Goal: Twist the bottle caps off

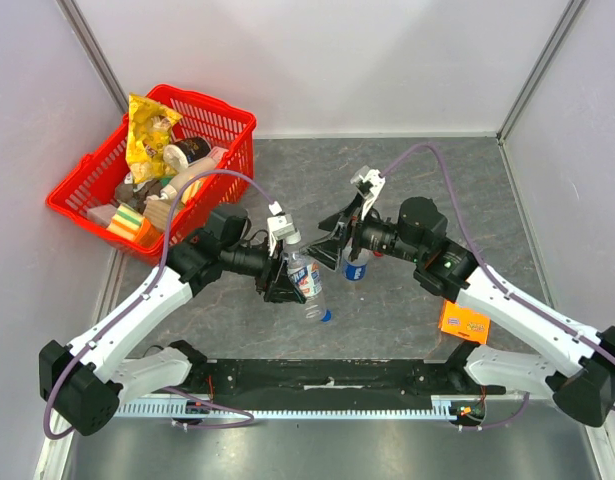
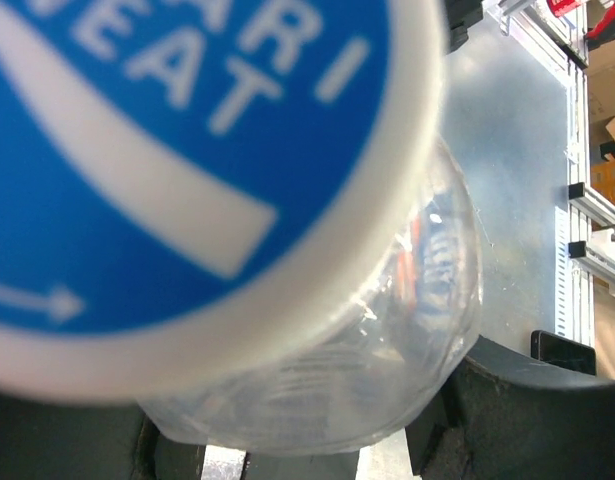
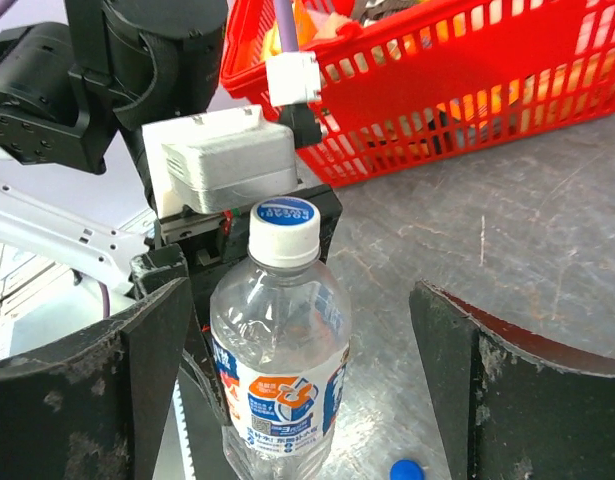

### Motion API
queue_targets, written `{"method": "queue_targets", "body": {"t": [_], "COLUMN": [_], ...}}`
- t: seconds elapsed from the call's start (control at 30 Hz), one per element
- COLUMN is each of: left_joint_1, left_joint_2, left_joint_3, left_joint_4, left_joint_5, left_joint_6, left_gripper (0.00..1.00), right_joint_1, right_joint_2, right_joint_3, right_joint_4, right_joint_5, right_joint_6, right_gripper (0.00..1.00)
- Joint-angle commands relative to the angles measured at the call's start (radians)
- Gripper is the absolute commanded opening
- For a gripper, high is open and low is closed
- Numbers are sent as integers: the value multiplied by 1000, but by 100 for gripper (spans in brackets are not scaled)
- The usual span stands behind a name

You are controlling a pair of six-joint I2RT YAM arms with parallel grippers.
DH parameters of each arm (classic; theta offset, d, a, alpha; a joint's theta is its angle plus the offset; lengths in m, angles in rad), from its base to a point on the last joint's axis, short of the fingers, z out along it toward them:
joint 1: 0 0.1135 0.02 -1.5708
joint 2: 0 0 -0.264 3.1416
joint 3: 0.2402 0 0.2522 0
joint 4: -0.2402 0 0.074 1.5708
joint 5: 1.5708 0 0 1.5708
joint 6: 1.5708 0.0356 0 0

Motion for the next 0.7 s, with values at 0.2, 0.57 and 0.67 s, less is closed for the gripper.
{"method": "queue_targets", "body": {"t": [0.2,0.57,0.67], "left_joint_1": [-2,-3,-3], "left_joint_2": [-12,-9,-12], "left_joint_3": [-5,-12,-12], "left_joint_4": [57,61,64], "left_joint_5": [73,82,87], "left_joint_6": [25,19,17], "left_gripper": [53,53,53], "right_joint_1": [-1,-3,-3], "right_joint_2": [80,152,155], "right_joint_3": [-46,-68,-78], "right_joint_4": [233,342,389], "right_joint_5": [-113,-157,-179], "right_joint_6": [126,192,204], "right_gripper": [87,53,5]}}
